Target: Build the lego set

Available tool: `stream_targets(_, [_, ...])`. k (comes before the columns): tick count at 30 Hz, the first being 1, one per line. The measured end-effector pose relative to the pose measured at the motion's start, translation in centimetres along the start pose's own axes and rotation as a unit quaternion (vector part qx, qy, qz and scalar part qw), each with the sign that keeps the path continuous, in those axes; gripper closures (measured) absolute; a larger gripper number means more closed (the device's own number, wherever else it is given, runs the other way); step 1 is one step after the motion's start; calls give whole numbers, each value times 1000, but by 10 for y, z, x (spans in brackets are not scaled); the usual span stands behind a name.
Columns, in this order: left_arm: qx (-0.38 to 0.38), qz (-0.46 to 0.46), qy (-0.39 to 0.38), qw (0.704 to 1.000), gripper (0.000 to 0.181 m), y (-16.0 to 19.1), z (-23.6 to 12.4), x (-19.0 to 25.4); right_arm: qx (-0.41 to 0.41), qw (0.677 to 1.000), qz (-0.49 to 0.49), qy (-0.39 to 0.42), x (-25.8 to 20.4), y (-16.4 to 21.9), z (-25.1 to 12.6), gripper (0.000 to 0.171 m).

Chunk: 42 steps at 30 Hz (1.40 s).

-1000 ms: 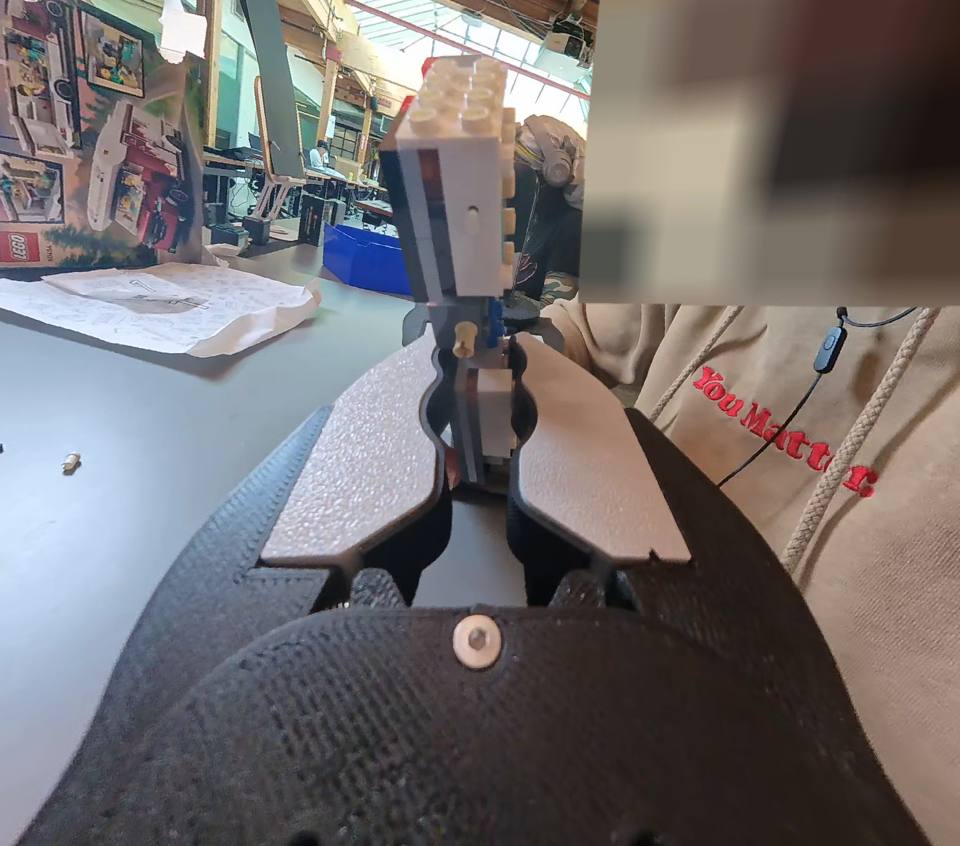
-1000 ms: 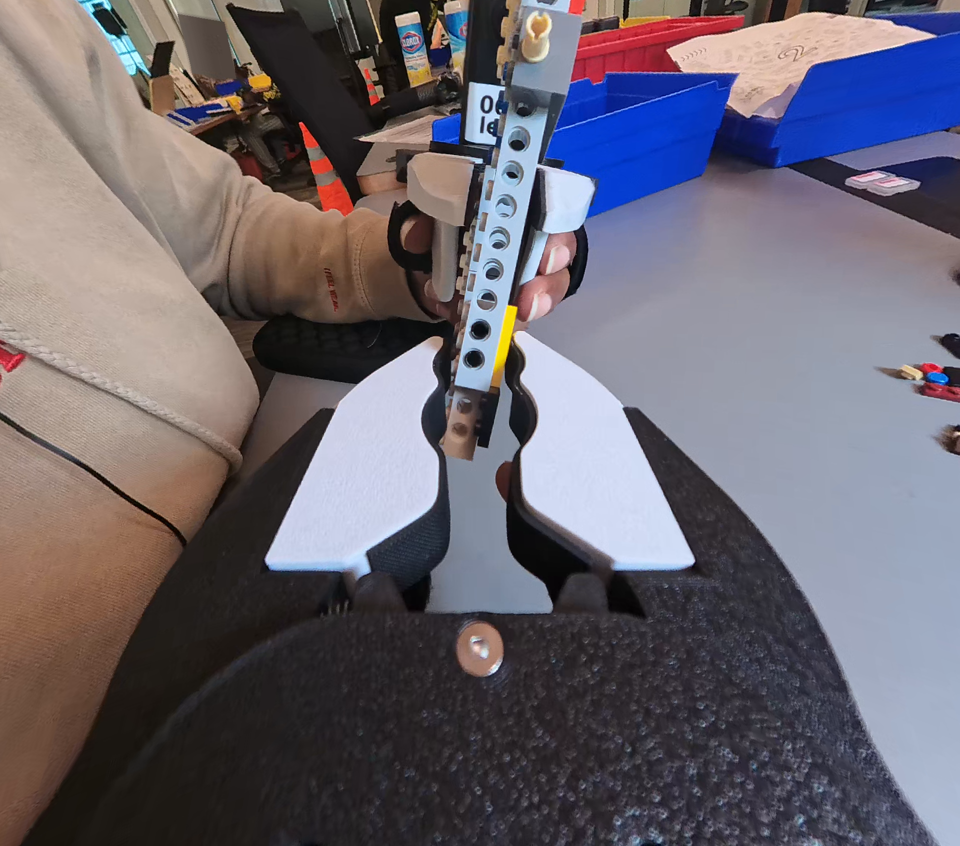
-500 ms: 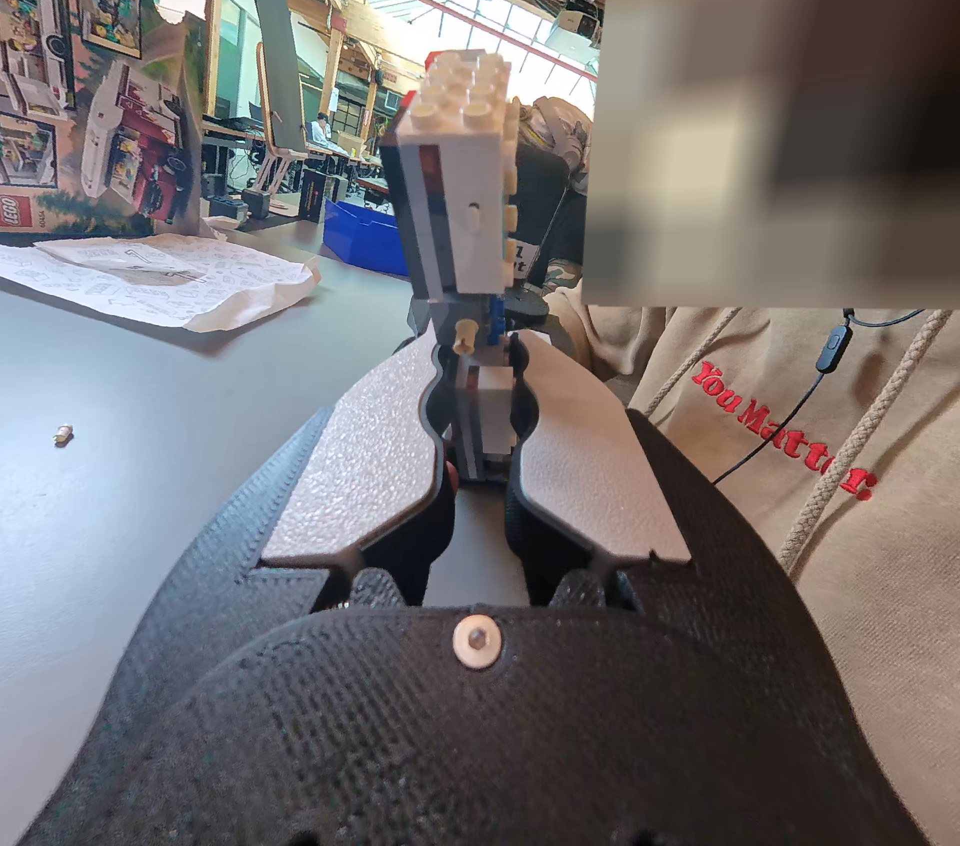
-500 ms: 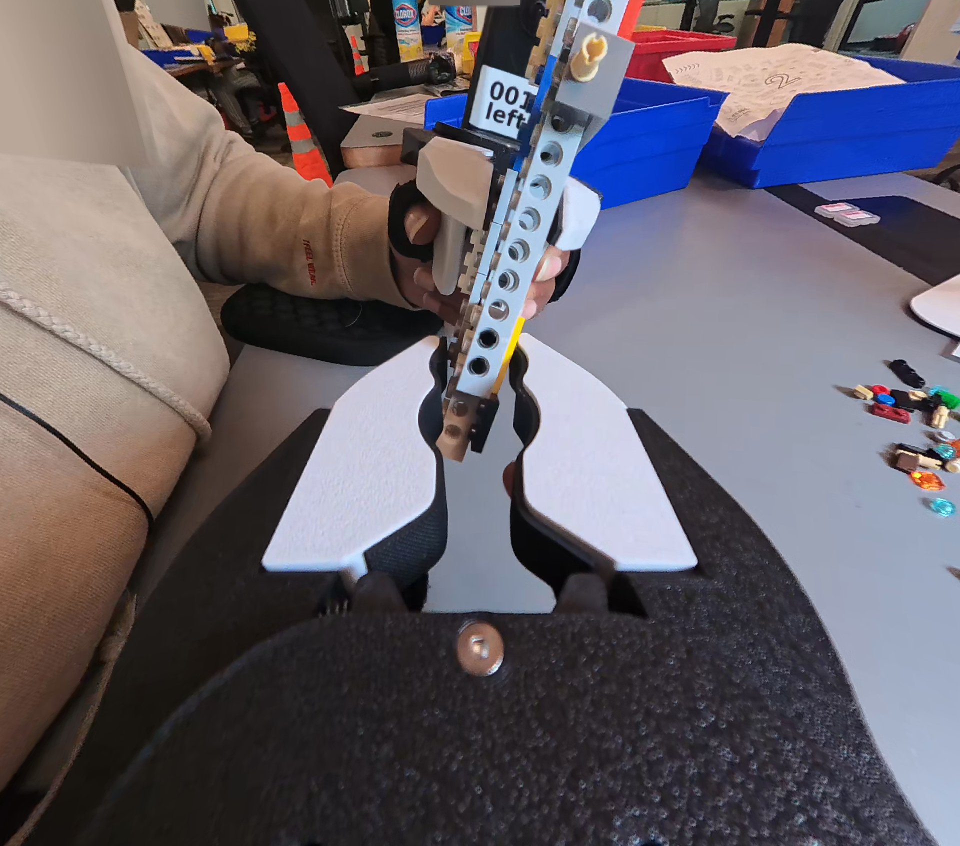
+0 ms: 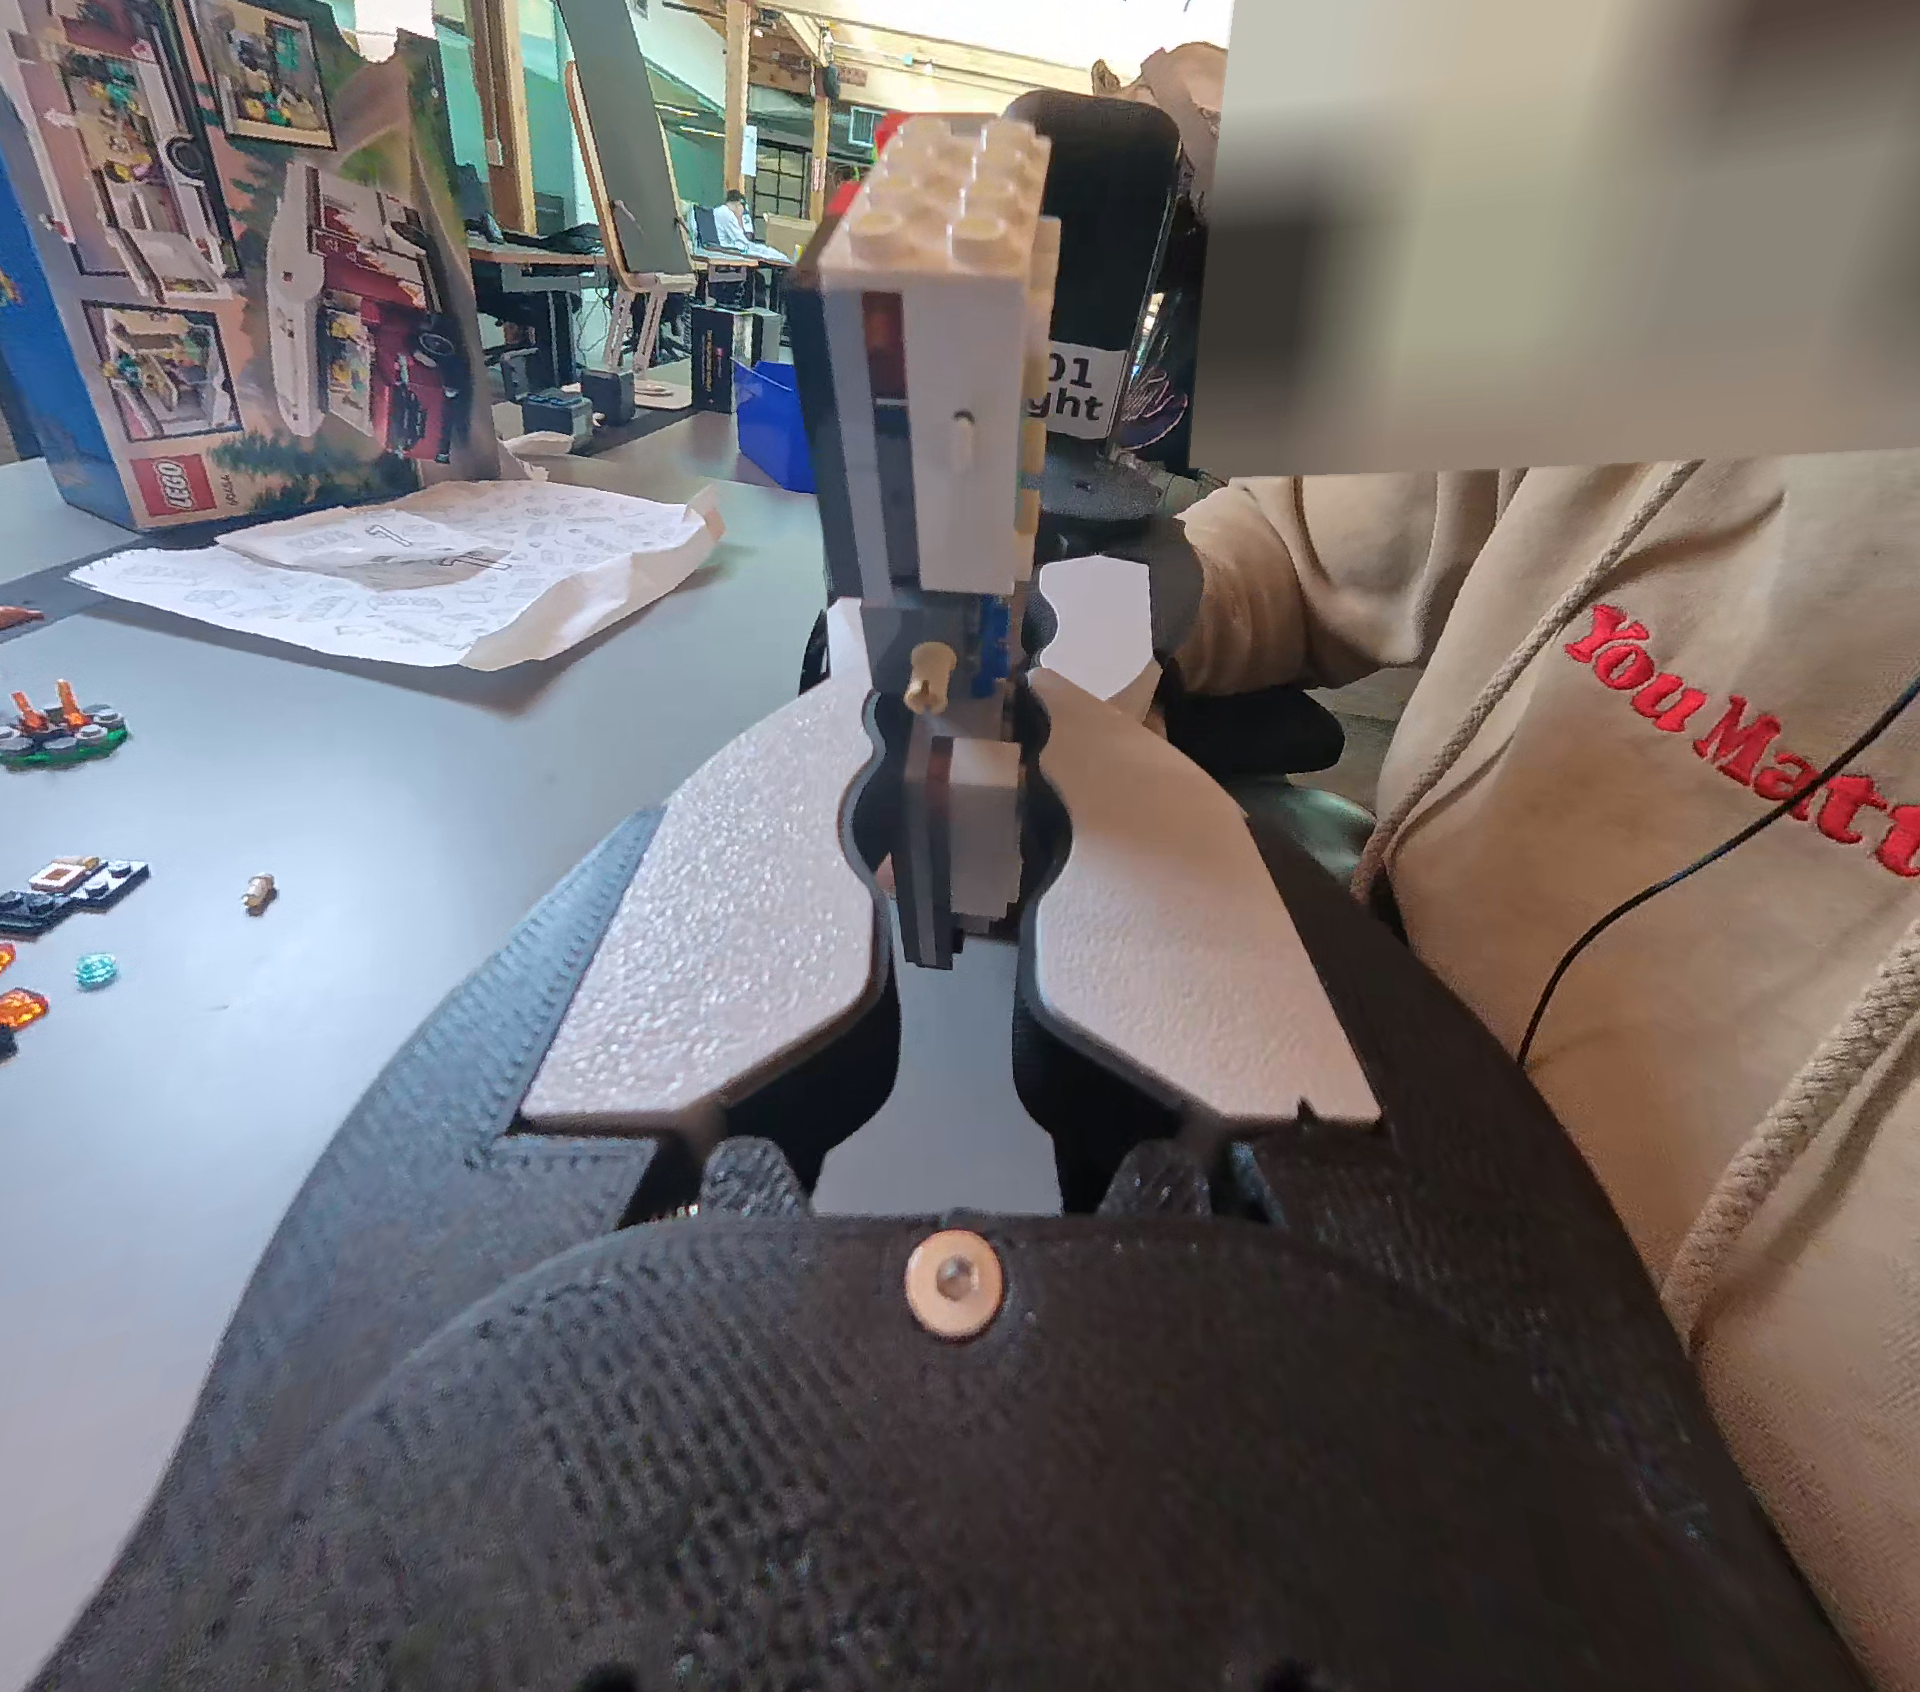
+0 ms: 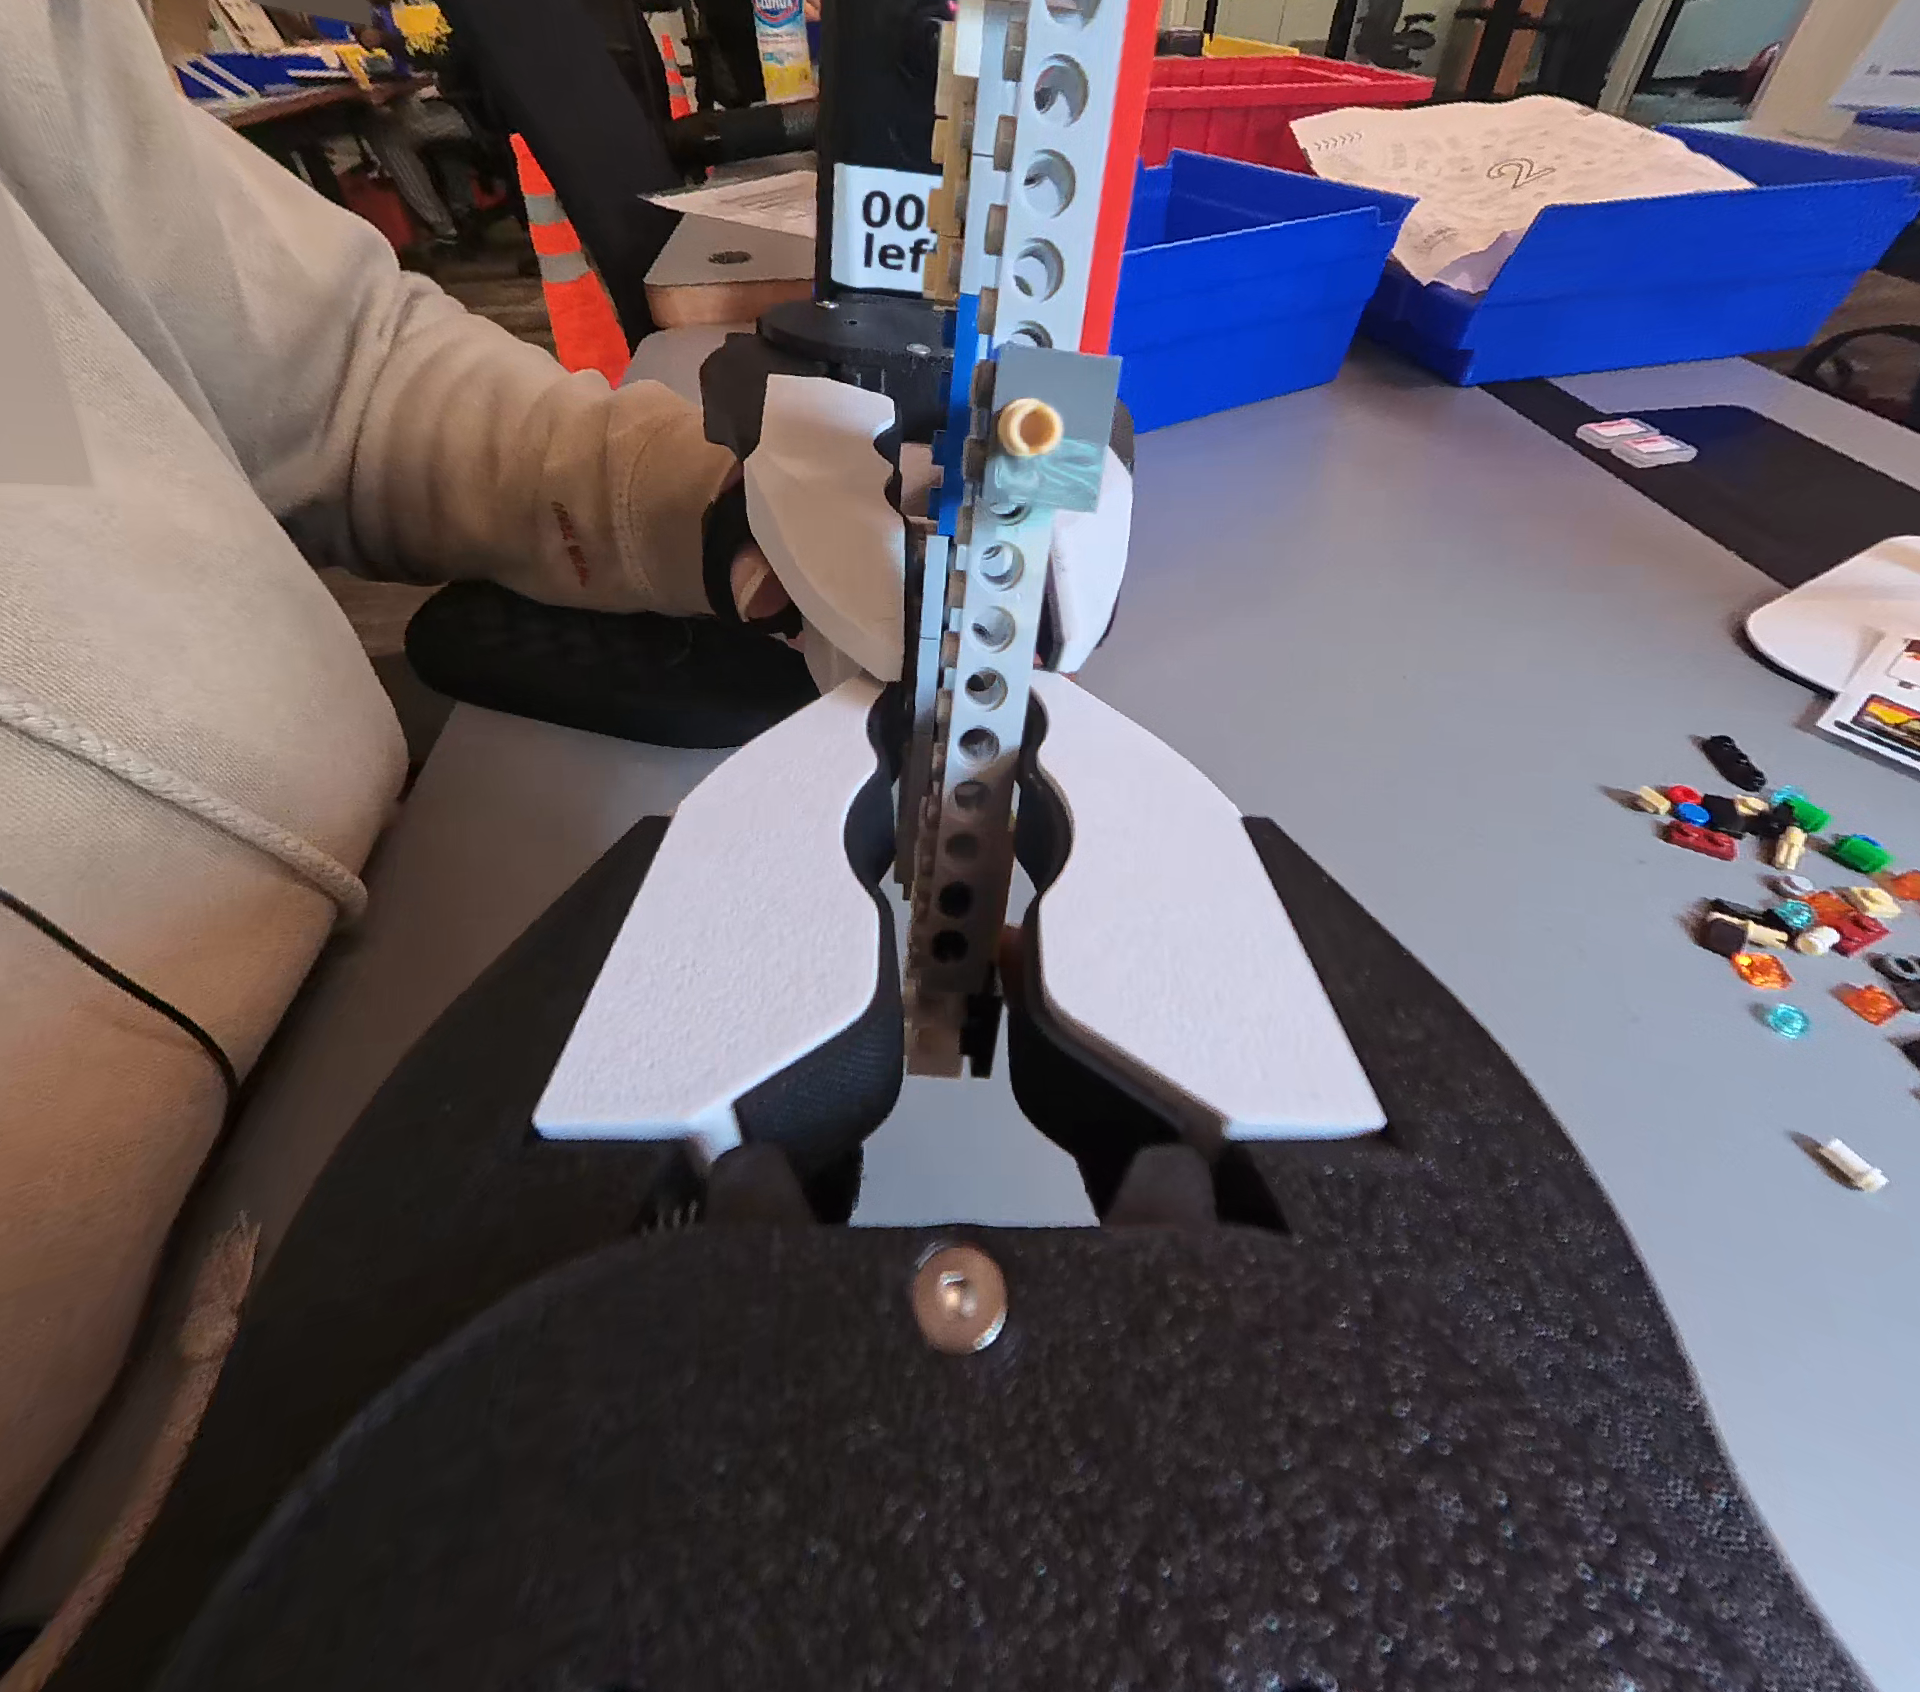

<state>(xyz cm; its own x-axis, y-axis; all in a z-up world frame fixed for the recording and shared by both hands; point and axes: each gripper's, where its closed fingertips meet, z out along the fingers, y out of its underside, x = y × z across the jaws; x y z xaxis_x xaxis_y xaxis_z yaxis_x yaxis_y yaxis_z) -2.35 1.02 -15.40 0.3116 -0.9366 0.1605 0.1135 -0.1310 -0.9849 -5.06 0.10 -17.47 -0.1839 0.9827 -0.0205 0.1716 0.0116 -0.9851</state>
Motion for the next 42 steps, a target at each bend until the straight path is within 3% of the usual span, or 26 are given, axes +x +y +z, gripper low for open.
stream_targets(2, [-2, 4, -2, 1000, 158, -2, -2, 0, 1, 1000, -8, 5, 1, 1, 1, 153])
stream_targets(3, [6, 3, -6, 1000, 148, -5, -3, 0, -3, 1000, -12, 7, 1, 2, 2, 153])
stream_targets(5, [4, 13, -7, 1000, 159, -5, -4, 1, -5, 1000, -8, 1, -1, 5, 3, 153])
stream_targets(20, [-7, 67, 1, 998, 160, -6, -3, 10, -4, 1000, -26, -3, -8, 2, 4, 154])
stream_targets(23, [-22, 96, -18, 995, 152, -3, -5, 6, 0, 1000, -19, -4, -8, 1, 4, 153])
stream_targets(25, [-25, 99, -18, 995, 160, -1, -6, 7, -4, 1000, -21, -4, -8, 0, 3, 153])
stream_targets(42, [-34, 59, -13, 998, 160, 4, -4, 5, -3, 997, -66, 42, -5, 0, 4, 154])
